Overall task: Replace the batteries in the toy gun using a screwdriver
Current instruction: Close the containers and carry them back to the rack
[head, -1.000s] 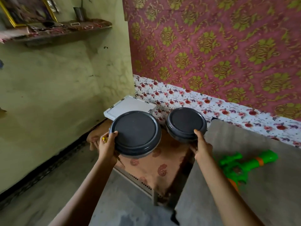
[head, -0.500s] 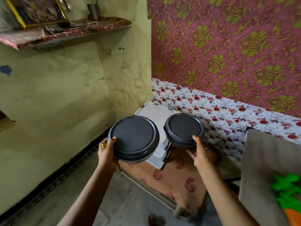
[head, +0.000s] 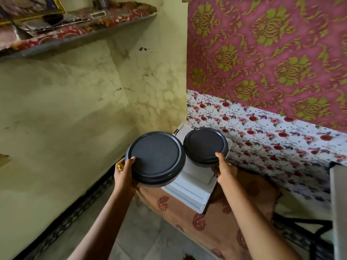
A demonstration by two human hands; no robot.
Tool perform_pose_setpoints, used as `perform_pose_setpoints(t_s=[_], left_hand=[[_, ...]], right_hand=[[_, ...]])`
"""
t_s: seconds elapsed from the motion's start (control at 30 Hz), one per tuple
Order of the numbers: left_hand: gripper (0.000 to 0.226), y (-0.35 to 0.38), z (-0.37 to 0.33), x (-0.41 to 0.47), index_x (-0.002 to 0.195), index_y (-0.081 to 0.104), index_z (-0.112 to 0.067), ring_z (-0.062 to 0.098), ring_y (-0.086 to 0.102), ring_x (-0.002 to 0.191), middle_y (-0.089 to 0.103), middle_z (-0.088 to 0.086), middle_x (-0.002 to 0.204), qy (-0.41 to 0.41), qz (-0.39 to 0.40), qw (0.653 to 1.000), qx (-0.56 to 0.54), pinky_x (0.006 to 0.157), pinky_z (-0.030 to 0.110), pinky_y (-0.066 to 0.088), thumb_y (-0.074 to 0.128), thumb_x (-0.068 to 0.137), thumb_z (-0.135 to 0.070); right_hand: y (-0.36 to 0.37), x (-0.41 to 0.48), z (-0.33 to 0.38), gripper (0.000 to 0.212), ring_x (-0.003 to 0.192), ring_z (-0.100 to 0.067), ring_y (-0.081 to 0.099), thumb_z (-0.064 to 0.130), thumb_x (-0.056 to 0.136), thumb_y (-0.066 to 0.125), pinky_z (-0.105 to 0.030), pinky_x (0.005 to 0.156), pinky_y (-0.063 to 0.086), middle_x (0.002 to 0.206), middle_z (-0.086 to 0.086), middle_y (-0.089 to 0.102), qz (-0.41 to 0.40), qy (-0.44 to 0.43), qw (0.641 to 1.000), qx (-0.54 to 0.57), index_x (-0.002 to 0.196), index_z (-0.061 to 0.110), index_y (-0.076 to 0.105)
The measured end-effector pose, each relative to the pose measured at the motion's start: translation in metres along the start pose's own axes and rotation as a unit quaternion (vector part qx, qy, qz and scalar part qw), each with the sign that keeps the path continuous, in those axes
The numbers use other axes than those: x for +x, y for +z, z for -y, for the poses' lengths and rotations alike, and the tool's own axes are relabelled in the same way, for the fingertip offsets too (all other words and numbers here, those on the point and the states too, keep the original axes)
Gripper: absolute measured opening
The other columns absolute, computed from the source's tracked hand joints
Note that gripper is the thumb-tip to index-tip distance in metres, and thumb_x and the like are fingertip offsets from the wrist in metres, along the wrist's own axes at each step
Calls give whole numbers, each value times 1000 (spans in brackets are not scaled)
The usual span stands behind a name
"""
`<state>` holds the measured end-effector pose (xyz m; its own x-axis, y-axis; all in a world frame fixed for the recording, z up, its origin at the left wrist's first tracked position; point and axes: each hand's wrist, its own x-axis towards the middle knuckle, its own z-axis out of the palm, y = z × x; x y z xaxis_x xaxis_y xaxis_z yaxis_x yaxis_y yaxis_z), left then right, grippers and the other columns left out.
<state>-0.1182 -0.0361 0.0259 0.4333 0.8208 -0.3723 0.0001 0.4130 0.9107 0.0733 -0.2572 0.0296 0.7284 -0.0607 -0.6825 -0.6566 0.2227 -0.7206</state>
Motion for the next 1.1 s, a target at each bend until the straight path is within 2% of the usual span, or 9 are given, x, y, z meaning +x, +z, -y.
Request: perform_pose_setpoints(t_s=[0.17, 0.3, 0.43, 0.57, 0.7, 0.8, 0.9, 1.03, 1.1], left_hand=[[57, 3, 0, 30, 122, 55, -7, 28, 60, 97, 59, 13, 110, -23, 4, 1000, -6, 62, 33, 52, 70, 74, -33], [64, 3, -5, 48, 121, 55, -9, 30, 61, 100, 61, 16, 112, -34, 25, 999, 2, 65, 34, 52, 72, 66, -37], [55, -2, -12, 67, 117, 58, -13, 33, 61, 105, 61, 17, 117, -34, 36, 999, 12, 72, 38, 51, 72, 69, -36], [54, -13, -11, 77, 118, 58, -13, 35, 60, 109, 60, 18, 121, -46, 62, 997, 19, 81, 43, 53, 72, 70, -34], [41, -26, -7, 76, 116, 57, -15, 31, 60, 109, 60, 15, 120, -67, 57, 996, 22, 93, 50, 50, 70, 79, -27], [50, -37, -3, 73, 118, 56, -12, 32, 61, 108, 62, 17, 119, -85, 100, 991, 28, 88, 45, 53, 71, 74, -30], [38, -48, 5, 65, 114, 57, -16, 29, 62, 102, 64, 13, 112, -103, 107, 988, 49, 91, 46, 52, 69, 80, -25], [34, -60, 21, 53, 114, 56, -11, 26, 62, 91, 64, 13, 104, -131, 131, 980, 66, 76, 37, 53, 67, 82, -19], [36, -68, 32, 45, 116, 55, -9, 24, 61, 88, 63, 13, 103, -155, 135, 976, 78, 72, 33, 52, 67, 83, -18]], right_hand=[[21, 21, -9, 46, 101, -25, 61, 30, 63, 83, -42, 83, 55, 108, -8, 62, -13, 14, 999, -42, 96, 5, 63], [32, 22, -16, 28, 102, -23, 61, 28, 69, 79, -37, 82, 50, 101, -5, 62, -37, 13, 999, -36, 72, 11, 57], [37, 22, -29, 27, 103, -24, 59, 33, 70, 78, -36, 80, 48, 108, -9, 65, -69, 5, 997, -39, 70, 15, 58], [40, 10, -39, 37, 86, -22, 54, 36, 73, 76, -39, 83, 50, 80, -5, 58, -115, -14, 993, -38, 61, 15, 48], [42, -19, -53, 35, 79, -23, 52, 41, 82, 66, -33, 65, 43, 75, -4, 56, -139, -45, 989, -23, 75, 9, 53], [47, -46, -76, 22, 79, -23, 60, 31, 85, 64, -33, 66, 52, 93, -10, 67, -95, -79, 992, -5, 82, 10, 60], [51, -77, -105, 19, 75, -18, 63, 34, 85, 64, -28, 62, 54, 90, -7, 67, 0, -45, 999, -17, 84, 15, 62], [46, -99, -140, 30, 90, -18, 64, 49, 76, 67, -36, 81, 54, 93, 0, 70, 67, -6, 995, -74, 84, 20, 67], [32, -105, -156, 32, 90, -19, 64, 44, 71, 74, -31, 73, 55, 96, -3, 70, 69, -4, 992, -101, 88, 18, 67]])
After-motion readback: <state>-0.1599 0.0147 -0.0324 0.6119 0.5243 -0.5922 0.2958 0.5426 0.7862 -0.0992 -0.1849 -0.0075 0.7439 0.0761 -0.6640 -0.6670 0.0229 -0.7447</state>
